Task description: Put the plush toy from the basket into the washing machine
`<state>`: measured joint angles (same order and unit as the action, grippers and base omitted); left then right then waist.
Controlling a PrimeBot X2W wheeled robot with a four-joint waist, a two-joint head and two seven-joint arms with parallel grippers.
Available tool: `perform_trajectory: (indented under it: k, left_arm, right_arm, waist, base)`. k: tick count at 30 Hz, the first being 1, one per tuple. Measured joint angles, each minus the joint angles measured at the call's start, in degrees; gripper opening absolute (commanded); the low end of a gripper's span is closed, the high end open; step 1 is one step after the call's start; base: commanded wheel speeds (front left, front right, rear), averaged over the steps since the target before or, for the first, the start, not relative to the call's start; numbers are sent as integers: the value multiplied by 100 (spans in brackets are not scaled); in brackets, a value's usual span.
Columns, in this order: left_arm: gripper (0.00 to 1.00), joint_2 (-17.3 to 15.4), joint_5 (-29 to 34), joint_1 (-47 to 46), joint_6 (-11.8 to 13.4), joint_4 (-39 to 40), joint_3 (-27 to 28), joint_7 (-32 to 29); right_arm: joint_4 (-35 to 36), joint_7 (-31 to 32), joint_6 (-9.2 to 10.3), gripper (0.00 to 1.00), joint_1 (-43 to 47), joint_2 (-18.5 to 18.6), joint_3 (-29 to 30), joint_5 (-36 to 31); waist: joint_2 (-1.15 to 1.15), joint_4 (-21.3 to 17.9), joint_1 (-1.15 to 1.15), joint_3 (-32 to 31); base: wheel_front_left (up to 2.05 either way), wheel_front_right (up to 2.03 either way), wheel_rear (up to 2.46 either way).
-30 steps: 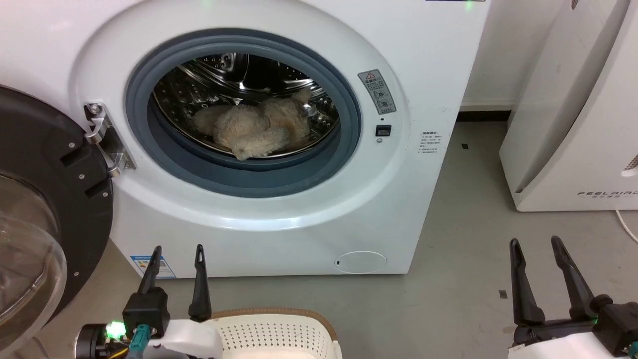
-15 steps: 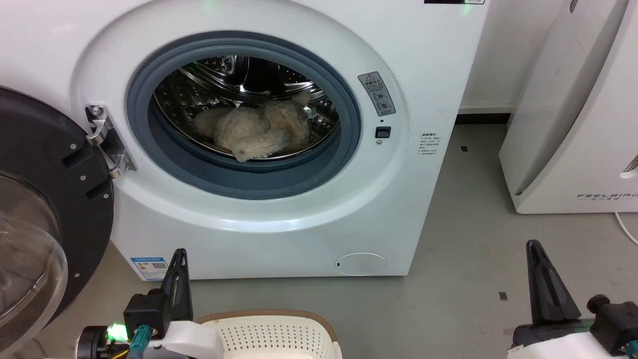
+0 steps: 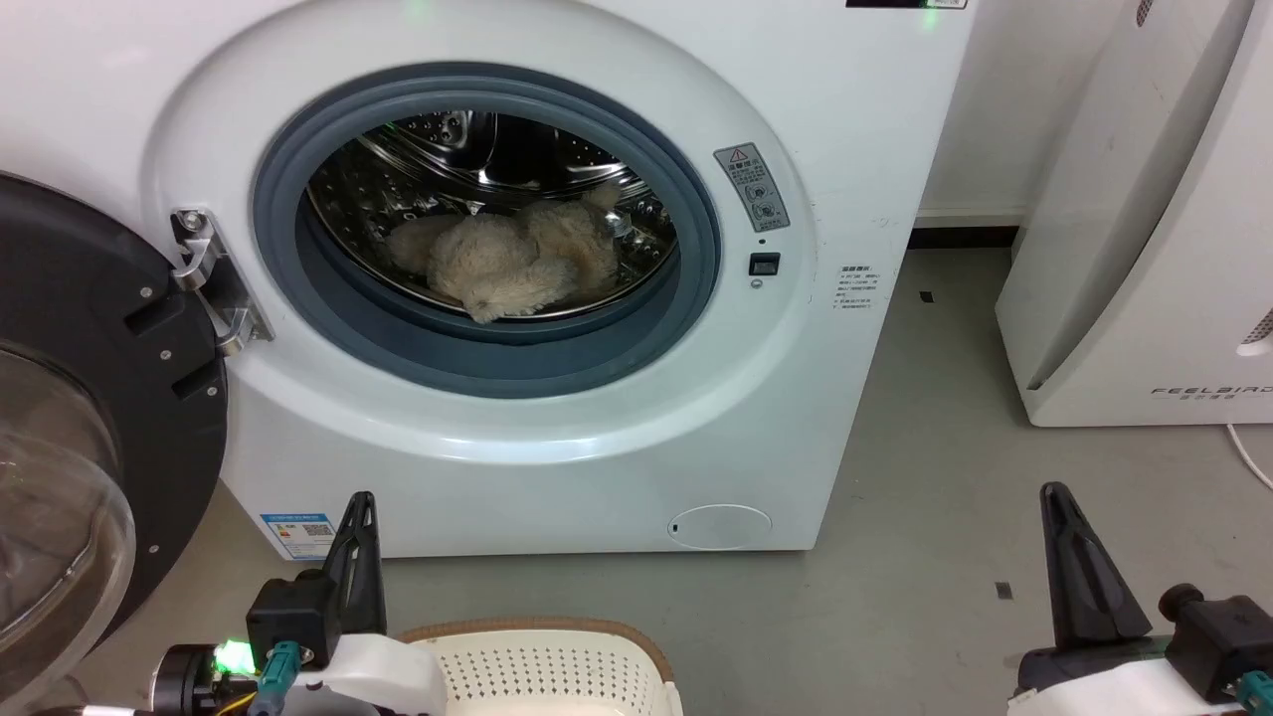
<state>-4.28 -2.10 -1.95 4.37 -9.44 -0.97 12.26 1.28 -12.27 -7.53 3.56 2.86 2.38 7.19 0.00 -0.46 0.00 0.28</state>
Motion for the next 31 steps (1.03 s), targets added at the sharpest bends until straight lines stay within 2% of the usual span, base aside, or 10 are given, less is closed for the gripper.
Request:
perform_trajectory:
  k: [31]
  left_arm:
    - [0,31,45,4,-116,275,18,-367]
  right_arm:
    - [-36,366,0,0,-61,0,-80,-218]
  waist:
    - [0,14,0,-9]
  base:
    - [0,0,0]
